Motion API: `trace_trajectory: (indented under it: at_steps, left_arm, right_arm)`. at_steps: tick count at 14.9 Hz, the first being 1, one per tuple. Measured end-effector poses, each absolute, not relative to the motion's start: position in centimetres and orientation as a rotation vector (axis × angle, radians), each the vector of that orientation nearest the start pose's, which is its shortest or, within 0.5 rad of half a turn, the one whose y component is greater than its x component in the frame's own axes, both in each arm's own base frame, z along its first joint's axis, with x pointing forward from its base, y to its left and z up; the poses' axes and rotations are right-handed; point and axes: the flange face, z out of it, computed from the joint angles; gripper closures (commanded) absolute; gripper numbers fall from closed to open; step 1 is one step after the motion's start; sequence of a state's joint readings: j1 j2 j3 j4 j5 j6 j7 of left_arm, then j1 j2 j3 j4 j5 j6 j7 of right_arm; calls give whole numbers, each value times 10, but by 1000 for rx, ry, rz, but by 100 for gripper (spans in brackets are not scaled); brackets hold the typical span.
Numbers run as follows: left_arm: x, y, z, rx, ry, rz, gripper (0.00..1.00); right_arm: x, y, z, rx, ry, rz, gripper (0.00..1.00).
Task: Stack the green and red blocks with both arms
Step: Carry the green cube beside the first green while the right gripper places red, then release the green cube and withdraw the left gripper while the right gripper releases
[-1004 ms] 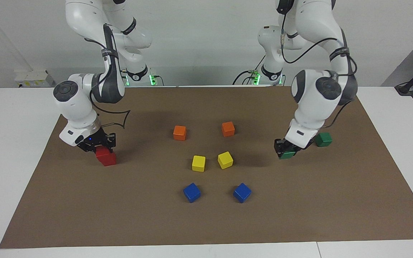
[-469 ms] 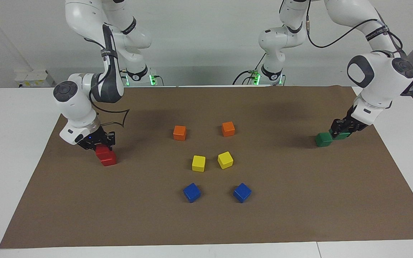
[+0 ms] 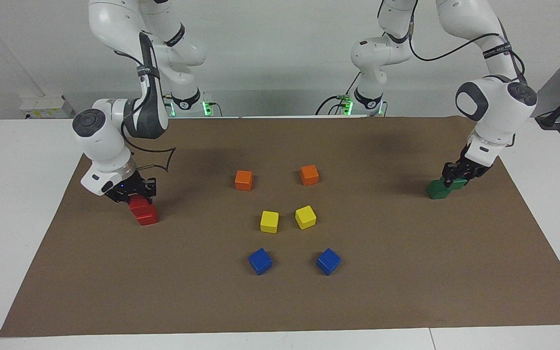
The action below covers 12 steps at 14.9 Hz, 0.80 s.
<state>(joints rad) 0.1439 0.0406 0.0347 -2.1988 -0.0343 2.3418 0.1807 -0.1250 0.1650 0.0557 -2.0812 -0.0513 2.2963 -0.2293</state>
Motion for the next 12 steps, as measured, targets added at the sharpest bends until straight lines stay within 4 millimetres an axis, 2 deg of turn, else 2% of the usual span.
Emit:
trace_trajectory:
  at_steps: [4,12]
  left_arm:
    - [535,94,366,-3139,-22,-186,100]
    - [535,92,364,-3135,2,-201,100]
  right_arm:
    - [575,-41,352,-3163,-306,-70,100]
    - [574,-41,350,-3162,-306,-63,100]
